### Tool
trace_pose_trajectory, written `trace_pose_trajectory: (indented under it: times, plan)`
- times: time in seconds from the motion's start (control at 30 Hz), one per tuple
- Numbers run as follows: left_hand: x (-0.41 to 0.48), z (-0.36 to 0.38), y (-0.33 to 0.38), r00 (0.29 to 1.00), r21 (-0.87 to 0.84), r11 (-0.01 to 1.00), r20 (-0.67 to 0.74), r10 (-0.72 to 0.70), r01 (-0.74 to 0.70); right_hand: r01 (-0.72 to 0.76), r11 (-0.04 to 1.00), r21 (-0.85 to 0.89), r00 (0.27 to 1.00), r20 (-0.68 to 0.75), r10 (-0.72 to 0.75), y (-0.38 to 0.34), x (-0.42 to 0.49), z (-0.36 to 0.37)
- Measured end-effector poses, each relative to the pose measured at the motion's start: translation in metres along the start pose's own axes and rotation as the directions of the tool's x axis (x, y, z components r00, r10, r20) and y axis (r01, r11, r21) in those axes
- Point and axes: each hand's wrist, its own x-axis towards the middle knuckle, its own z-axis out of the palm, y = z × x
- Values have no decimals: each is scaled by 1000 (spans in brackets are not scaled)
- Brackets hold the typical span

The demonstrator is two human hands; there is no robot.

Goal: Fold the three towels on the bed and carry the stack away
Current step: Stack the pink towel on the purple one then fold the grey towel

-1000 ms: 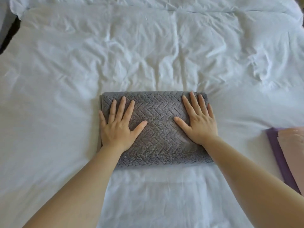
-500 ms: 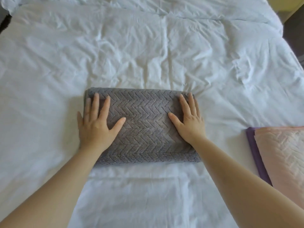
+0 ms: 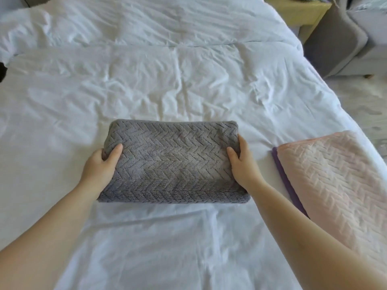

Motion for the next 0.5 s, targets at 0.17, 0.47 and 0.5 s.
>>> trace_pose_trajectory:
  times: [0.17,0.47,0.5]
  plan:
    - [-19,51,100,955,-45,963,126,269,-266,-25,999,26,947,-320,32,17,-50,-101]
    - [-105,210,267,639,-182,771,462,615,-610,-261,939,221,608,-718,338,86,-172,-235]
    - [-113,225,280,594,-184,741,489,639,-645,-265,929,260,568,-737,368,92,-182,-237]
